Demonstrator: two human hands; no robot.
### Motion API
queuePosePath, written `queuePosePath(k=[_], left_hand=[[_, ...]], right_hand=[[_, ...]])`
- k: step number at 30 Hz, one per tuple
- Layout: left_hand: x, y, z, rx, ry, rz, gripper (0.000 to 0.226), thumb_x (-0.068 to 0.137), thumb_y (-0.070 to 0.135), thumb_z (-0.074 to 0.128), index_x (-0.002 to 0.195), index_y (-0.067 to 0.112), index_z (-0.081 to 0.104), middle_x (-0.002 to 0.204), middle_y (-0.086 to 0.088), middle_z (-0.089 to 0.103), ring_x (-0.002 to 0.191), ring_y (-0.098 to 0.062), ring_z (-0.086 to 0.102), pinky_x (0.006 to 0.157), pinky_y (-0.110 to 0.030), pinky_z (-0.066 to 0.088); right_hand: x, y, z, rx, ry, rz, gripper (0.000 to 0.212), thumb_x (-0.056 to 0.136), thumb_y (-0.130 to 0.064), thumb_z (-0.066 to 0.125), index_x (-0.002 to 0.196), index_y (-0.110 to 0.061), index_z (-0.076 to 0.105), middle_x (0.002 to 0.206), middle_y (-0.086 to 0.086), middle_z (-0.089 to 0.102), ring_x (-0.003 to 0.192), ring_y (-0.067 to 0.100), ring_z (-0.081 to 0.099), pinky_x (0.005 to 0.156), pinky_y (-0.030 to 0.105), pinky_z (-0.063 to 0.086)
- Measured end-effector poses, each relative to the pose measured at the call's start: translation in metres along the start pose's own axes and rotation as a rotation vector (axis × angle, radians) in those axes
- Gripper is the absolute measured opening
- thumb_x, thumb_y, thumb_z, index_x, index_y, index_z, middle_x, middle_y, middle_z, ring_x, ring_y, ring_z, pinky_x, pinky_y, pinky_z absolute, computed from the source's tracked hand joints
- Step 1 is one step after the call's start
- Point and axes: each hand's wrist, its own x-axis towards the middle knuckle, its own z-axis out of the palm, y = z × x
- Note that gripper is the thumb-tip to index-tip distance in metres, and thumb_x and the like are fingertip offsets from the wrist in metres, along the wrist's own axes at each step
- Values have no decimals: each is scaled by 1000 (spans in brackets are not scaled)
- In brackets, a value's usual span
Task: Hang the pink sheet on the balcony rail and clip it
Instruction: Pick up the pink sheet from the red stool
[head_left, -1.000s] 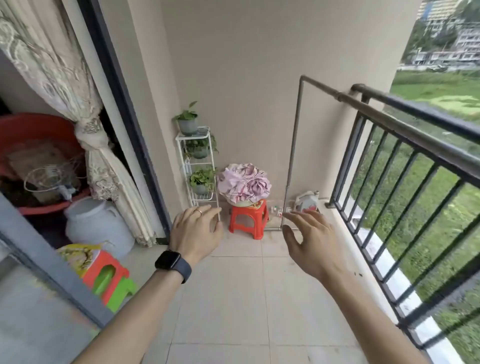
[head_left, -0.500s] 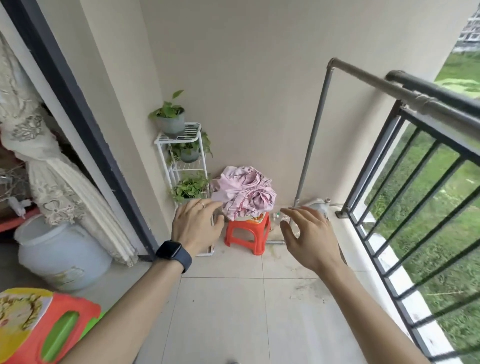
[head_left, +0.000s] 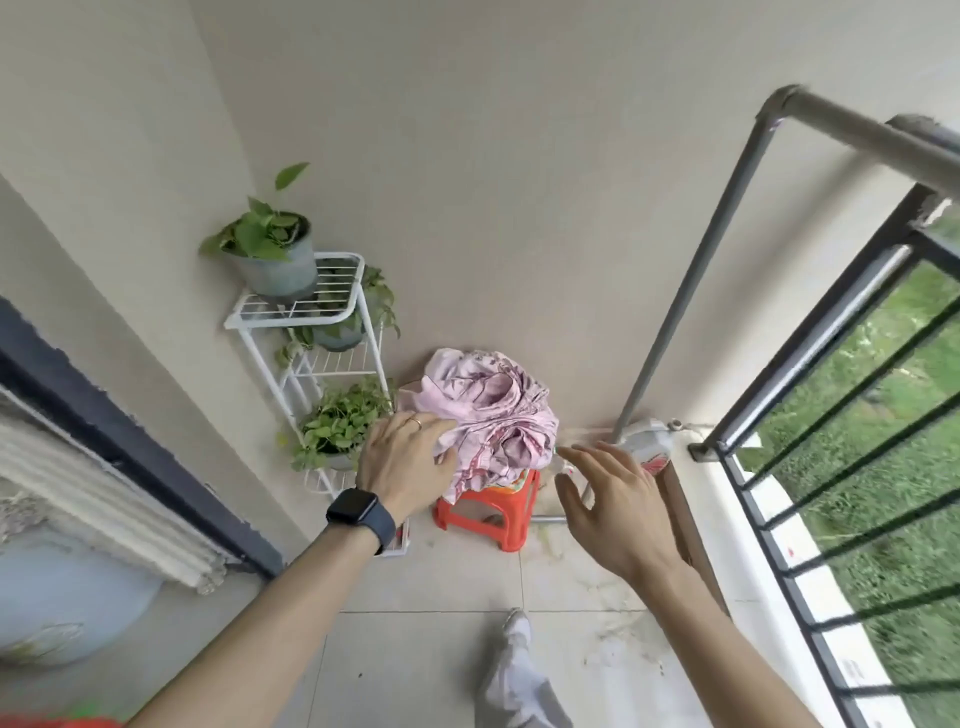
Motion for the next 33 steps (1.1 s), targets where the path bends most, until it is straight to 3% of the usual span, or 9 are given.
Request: queuePosePath(k=[8,13,17,19,22,25,28,31,33], left_hand=[[149,-25,88,54,-175,-75,41,84,42,55,123,33,65,124,9,67,116,-20,57,102,-37,34],[212,-45,149,51,-331,-107,33,84,39,55,112,30,70,112,7,71,108,-22,60,95,-38,41],[247,-66,215,62,-493,-122,40,82,40,45,116,32,64,111,6,70,109,-21,58,94,-39,43],[260,-73,250,99,-604,-107,46,86,43,43,130,31,52,127,2,61,119,-23,51,98,-40,39],[280,-79,302,100,-695,-105,70,90,54,46,150,24,27,158,-6,27,145,-29,23,115,-45,23],[299,-83,351,84,-740,-101,96,87,69,45,157,20,2,165,-8,-1,151,-31,-5,121,-51,1],[313,-85,397,140,-755,-33,116,79,79,46,153,16,-17,161,-13,-19,148,-38,-18,115,-57,-14],[320,-91,434,178,-788,-7,127,73,81,51,149,15,-26,160,-17,-16,147,-44,-14,114,-63,-15],[322,-101,453,203,-801,-22,124,75,74,57,152,15,-21,162,-19,12,147,-43,11,115,-64,-4]], right_hand=[[144,65,94,36,-206,19,44,89,-45,45,120,-25,69,117,-8,71,118,27,59,96,43,51],[205,95,154,25,-392,47,37,87,-42,51,116,-29,70,113,-10,72,114,27,62,89,43,55],[241,120,213,16,-589,88,39,89,-42,50,124,-30,64,121,-10,68,123,25,54,97,41,48],[257,132,245,1,-712,125,46,92,-44,44,136,-32,54,135,-10,59,132,23,44,107,38,41],[276,149,293,-7,-813,192,55,95,-44,45,148,-33,35,155,-9,38,143,20,29,116,36,30],[294,162,339,-43,-850,186,72,95,-46,49,156,-31,14,166,-4,11,151,22,11,121,38,18],[310,174,383,-172,-877,82,96,91,-52,56,156,-34,-13,164,0,-24,152,24,-14,121,42,-4],[314,195,425,-267,-865,23,115,83,-50,68,151,-39,-23,157,8,-36,146,30,-27,116,53,-12],[315,210,444,-305,-866,24,121,79,-50,72,150,-41,-27,159,8,-33,145,31,-28,114,58,-15]])
